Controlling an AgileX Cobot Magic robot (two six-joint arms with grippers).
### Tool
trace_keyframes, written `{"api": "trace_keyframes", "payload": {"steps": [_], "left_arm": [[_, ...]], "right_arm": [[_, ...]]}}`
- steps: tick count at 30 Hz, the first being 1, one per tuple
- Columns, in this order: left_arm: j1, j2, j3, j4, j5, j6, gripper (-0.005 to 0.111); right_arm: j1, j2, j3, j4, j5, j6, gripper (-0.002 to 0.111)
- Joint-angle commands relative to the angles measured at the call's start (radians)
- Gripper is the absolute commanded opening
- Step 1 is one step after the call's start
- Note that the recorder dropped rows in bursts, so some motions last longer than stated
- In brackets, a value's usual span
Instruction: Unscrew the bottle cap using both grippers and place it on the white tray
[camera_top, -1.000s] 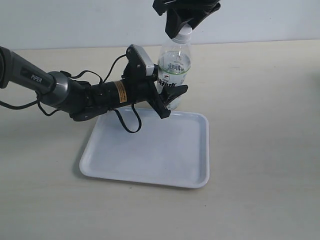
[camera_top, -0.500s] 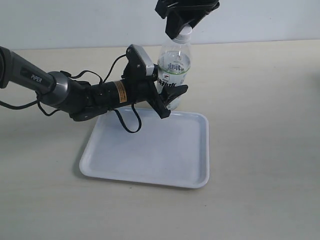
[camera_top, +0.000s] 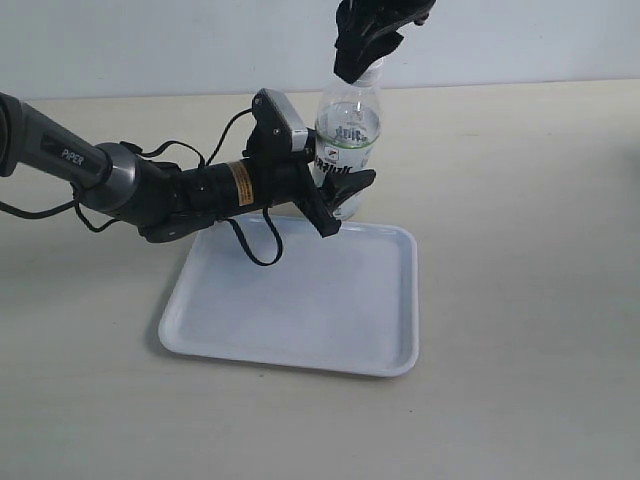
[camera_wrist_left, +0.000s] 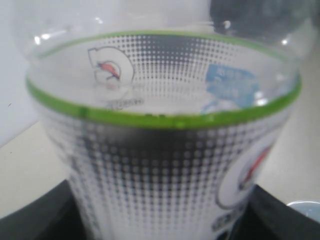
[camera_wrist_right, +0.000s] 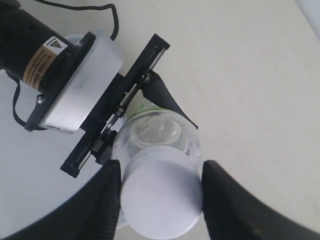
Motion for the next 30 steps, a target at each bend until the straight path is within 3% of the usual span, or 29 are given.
{"api": "trace_keyframes", "payload": {"steps": [1,30], "left_arm": [[0.001,0.001,0.005,0.024,0.034,0.000,0.000],[0.001,0.001,0.005,0.024,0.032,0.000,0.000]], "right_arm": [[0.002,-0.002,-0.007,-0.010,-0.006,-0.151,0.000],[0.002,-0.002,-0.007,-0.017,-0.006,-0.806,0.000]]}}
